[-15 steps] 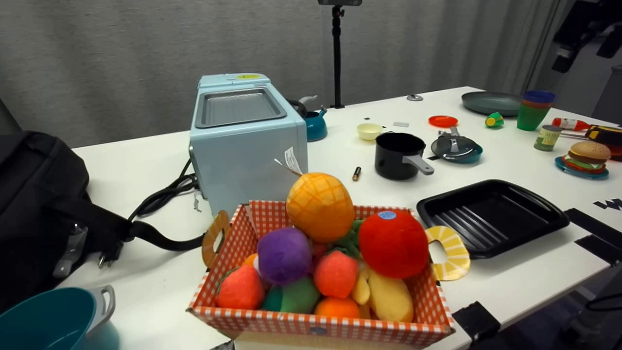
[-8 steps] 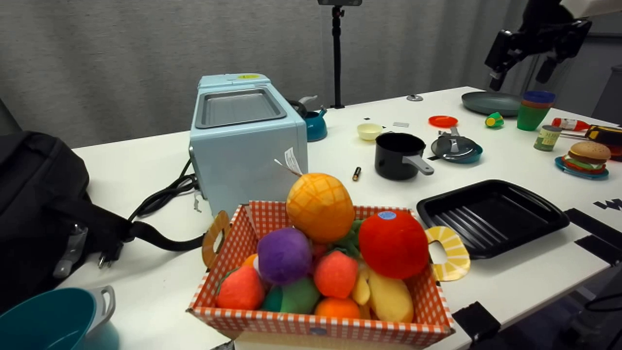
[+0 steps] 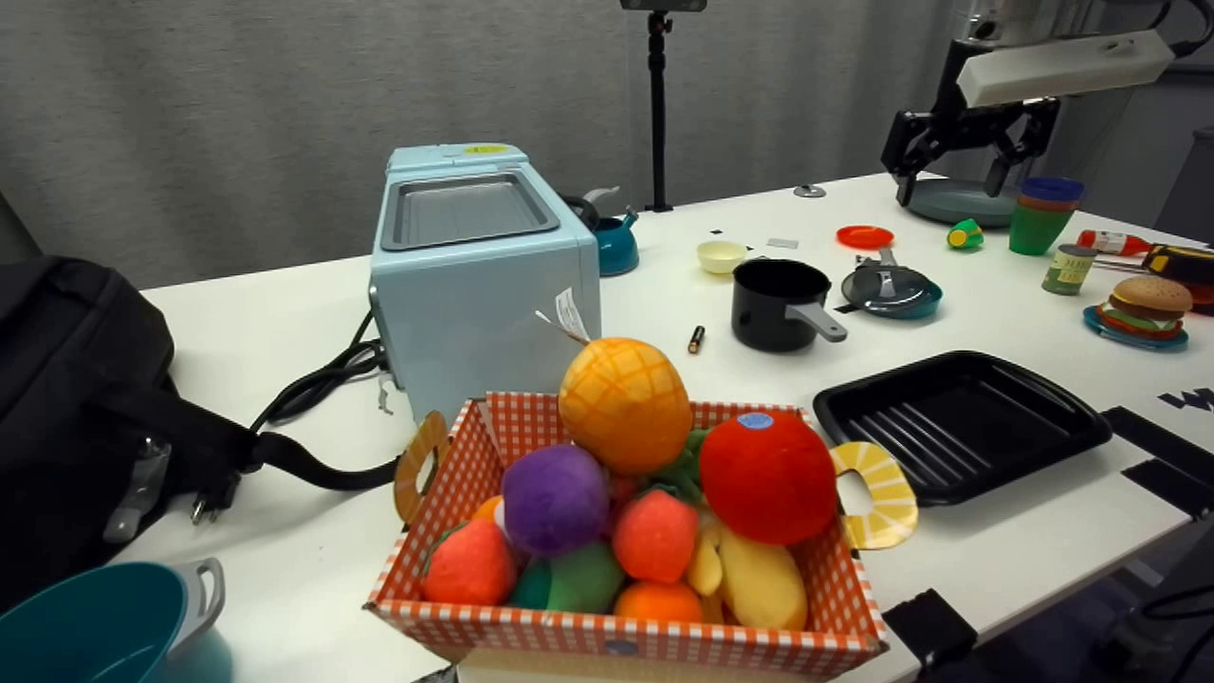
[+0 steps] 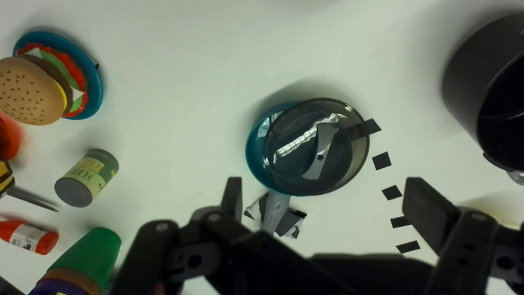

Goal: Remove the lid from the blue pan and put it on the black pot

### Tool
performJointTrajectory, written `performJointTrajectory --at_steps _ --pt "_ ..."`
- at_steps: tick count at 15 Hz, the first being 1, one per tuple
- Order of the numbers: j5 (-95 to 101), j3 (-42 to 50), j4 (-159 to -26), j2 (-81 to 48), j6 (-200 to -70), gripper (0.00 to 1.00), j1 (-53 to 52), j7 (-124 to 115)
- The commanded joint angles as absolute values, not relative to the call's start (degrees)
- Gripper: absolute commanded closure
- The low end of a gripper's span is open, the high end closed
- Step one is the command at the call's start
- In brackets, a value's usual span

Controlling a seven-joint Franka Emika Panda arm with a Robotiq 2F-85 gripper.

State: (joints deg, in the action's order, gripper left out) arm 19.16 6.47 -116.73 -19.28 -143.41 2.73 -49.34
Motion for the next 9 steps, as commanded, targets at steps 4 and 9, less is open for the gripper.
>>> performJointTrajectory --at_steps 4,9 --pt "18.0 8.9 -115.1 -20.8 -143.4 0.00 0.5 -49.2" --pt "17.9 9.3 -113.5 -23.9 -143.5 0.00 0.1 -49.0"
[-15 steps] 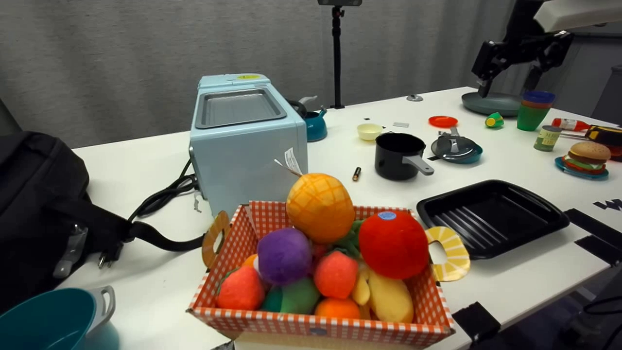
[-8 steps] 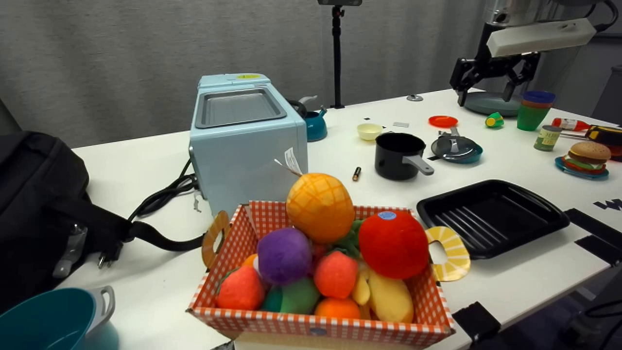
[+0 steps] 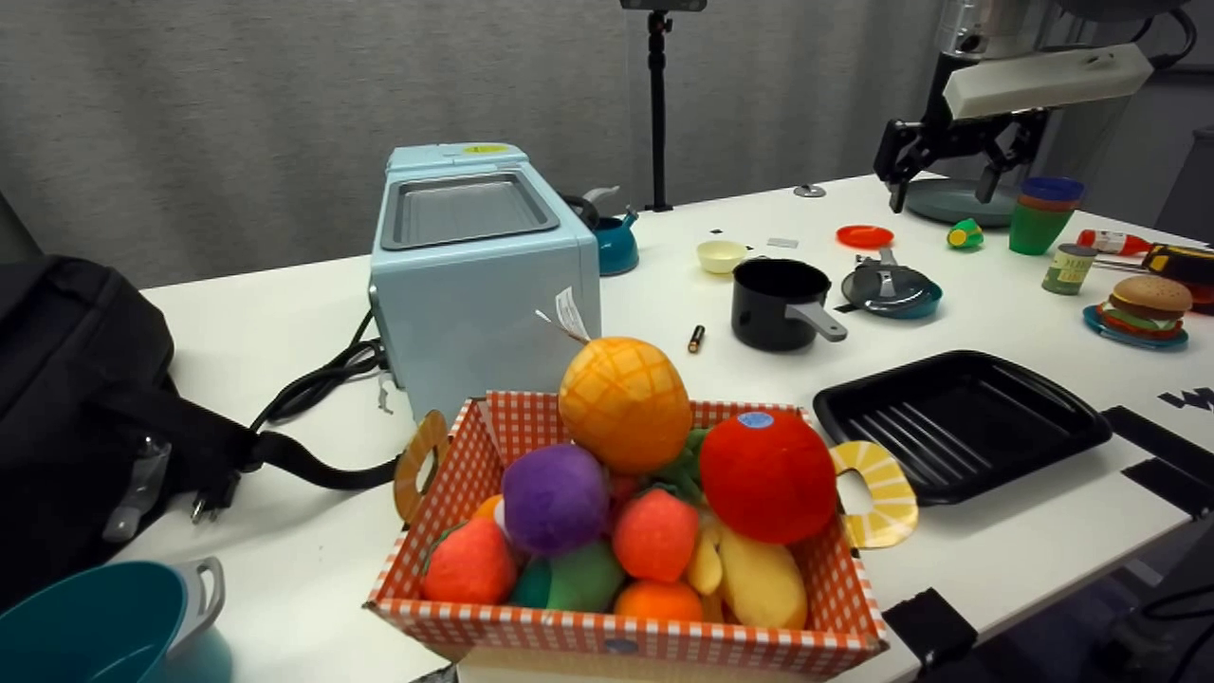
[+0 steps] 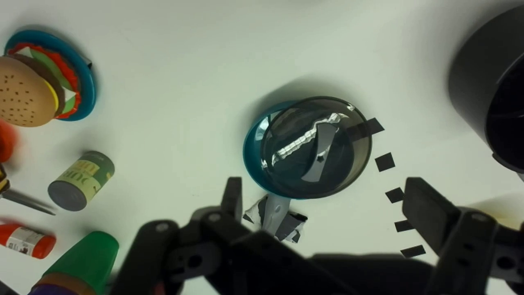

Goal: Remove the lid from the blue pan and put it on the black pot

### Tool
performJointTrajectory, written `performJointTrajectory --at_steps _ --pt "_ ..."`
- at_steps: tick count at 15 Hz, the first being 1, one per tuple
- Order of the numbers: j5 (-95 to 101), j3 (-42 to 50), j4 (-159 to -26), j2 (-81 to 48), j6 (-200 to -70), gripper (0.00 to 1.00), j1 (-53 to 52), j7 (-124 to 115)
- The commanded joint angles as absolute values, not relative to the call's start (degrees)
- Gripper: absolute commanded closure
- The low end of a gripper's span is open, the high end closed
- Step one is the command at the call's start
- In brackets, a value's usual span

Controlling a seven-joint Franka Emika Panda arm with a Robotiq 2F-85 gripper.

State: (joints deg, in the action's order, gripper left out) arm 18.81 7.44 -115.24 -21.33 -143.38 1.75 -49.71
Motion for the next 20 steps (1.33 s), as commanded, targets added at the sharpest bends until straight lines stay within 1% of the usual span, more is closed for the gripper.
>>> performJointTrajectory --at_steps 1,18,19,20 --pt "17.9 9.5 -113.0 -24.9 -143.7 0.00 -0.1 -49.2" --pt "13.7 13.9 -95.4 -44.3 -142.1 0.00 -2.5 -50.1" --pt "13.4 14.1 -94.6 -45.1 -141.9 0.01 -2.6 -50.1" --pt "13.1 14.3 -93.9 -45.8 -141.8 0.09 -2.7 -50.1"
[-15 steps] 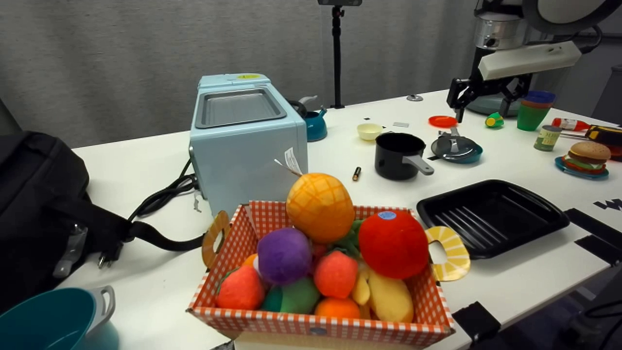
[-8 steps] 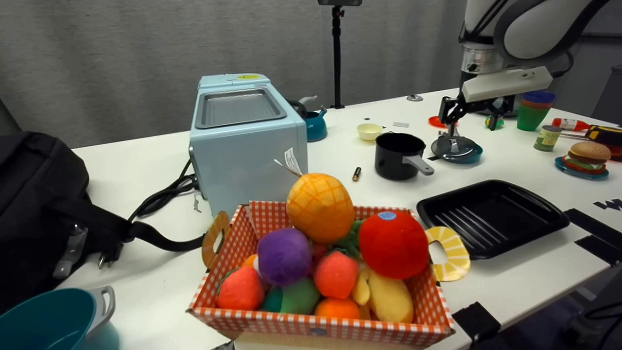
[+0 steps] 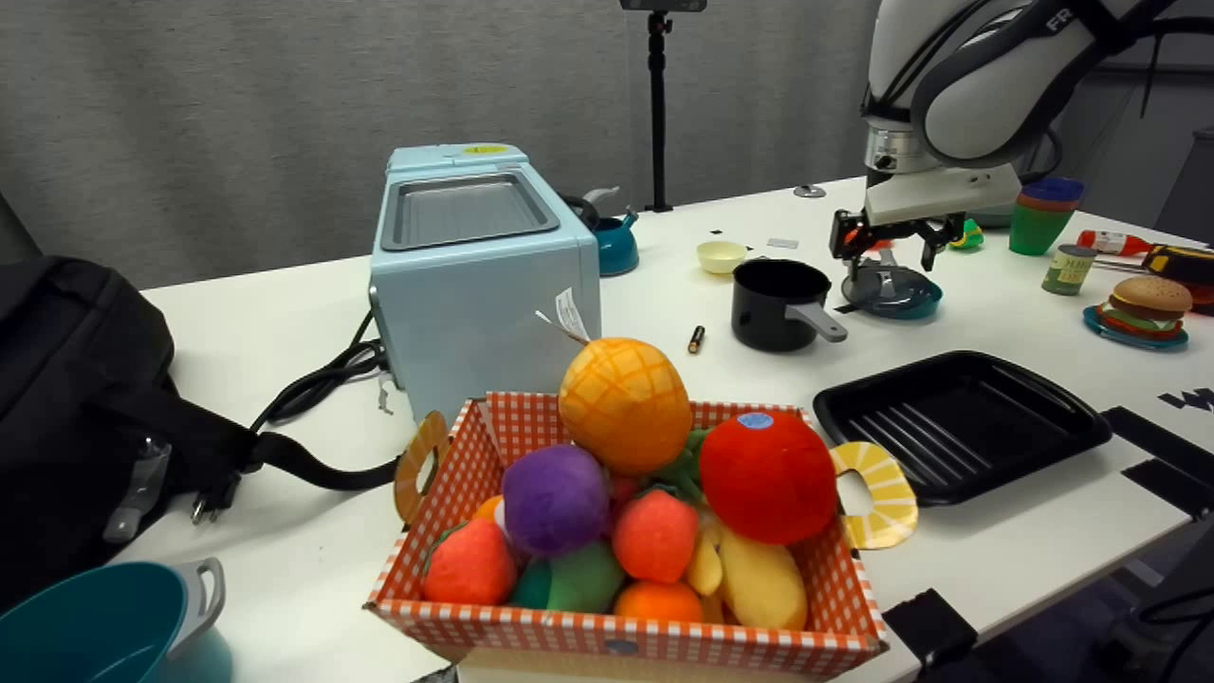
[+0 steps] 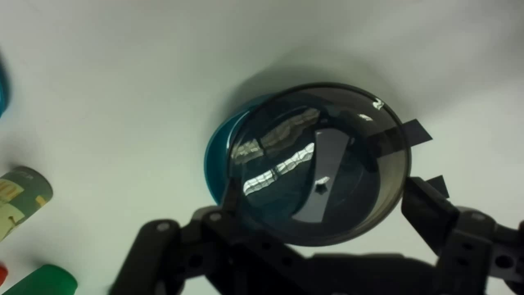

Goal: Remove the lid from the blue pan and put it on the black pot

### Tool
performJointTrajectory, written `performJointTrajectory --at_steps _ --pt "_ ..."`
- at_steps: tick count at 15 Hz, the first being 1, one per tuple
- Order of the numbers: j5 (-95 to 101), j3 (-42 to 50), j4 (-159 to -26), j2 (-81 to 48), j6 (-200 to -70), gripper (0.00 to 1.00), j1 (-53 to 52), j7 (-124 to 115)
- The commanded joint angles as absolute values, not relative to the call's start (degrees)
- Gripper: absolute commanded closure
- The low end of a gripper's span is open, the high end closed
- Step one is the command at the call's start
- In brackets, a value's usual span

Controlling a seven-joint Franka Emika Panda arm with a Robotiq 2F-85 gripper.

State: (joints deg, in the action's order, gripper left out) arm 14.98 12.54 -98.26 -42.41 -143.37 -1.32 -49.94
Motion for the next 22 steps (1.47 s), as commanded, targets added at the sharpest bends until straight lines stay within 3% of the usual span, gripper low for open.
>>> performJointTrajectory --at_steps 1,3,11,22 --pt "12.9 14.4 -93.3 -46.5 -141.7 0.26 -2.7 -50.1" --pt "12.5 14.8 -92.2 -47.6 -141.5 0.35 -2.8 -50.0" --pt "12.5 15.4 -91.4 -46.6 -140.3 0.97 -3.2 -49.8" --pt "8.0 11.1 -93.3 -37.5 -143.0 0.96 -3.3 -47.4"
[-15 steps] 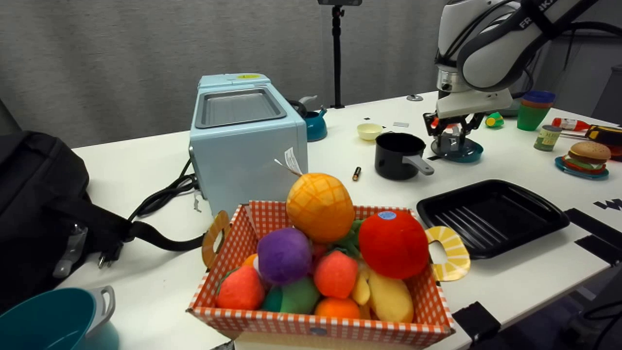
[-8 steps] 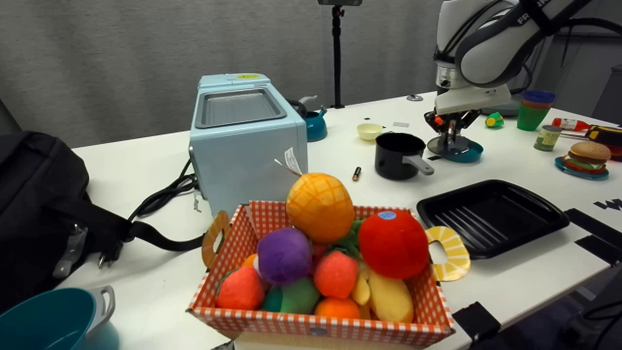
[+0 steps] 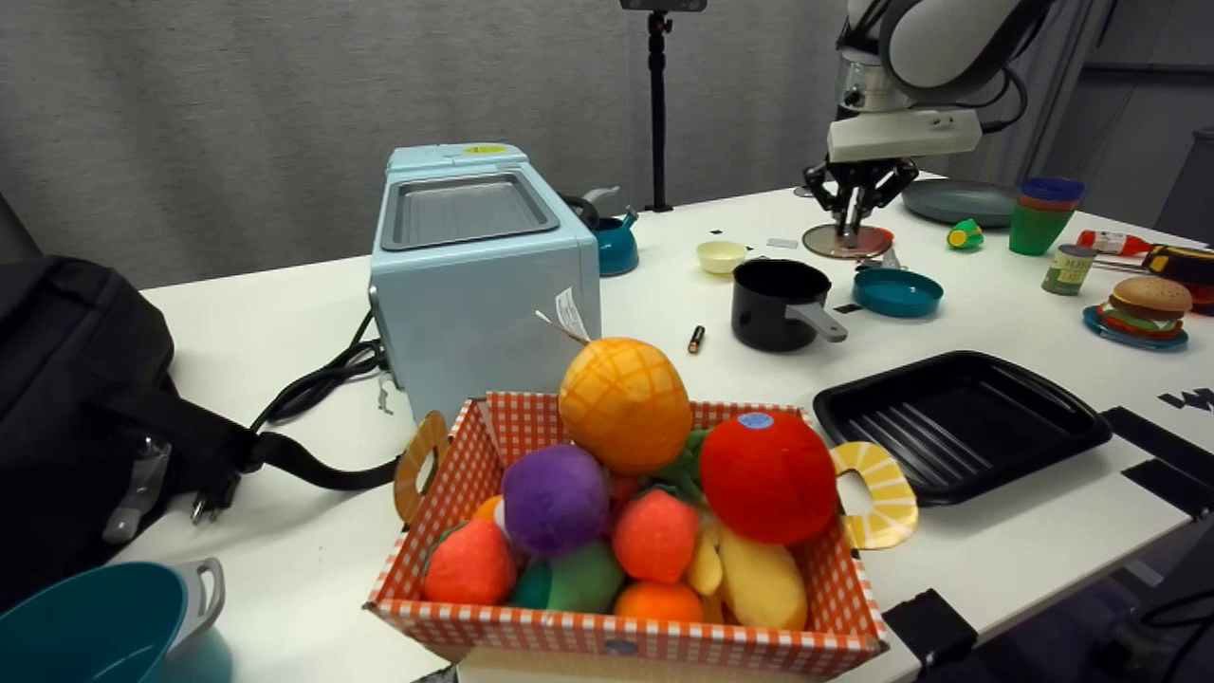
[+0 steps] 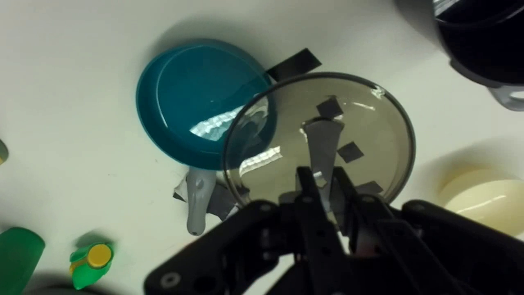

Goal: Remove the lid from the blue pan and put it on the black pot

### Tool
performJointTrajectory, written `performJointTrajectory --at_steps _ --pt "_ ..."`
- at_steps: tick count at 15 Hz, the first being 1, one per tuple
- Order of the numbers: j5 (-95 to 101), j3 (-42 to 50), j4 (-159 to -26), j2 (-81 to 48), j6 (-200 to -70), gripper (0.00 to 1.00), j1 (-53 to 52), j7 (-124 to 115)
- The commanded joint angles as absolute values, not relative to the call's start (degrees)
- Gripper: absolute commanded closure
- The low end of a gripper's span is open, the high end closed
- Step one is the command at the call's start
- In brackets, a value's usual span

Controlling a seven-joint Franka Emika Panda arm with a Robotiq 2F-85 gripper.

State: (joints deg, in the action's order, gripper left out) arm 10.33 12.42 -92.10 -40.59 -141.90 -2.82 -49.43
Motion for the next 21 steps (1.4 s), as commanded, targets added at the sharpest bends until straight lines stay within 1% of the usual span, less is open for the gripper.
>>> performJointTrajectory --at_steps 1,7,11,21 --pt "7.3 10.3 -93.3 -37.0 -143.4 0.96 -3.3 -47.4" --pt "1.2 5.4 -92.7 -36.8 -143.9 0.96 -2.6 -45.9" --pt "-2.7 3.8 -91.8 -38.2 -143.0 0.96 -2.4 -43.8" --pt "-4.8 3.9 -90.0 -41.4 -141.4 0.96 -2.9 -41.2"
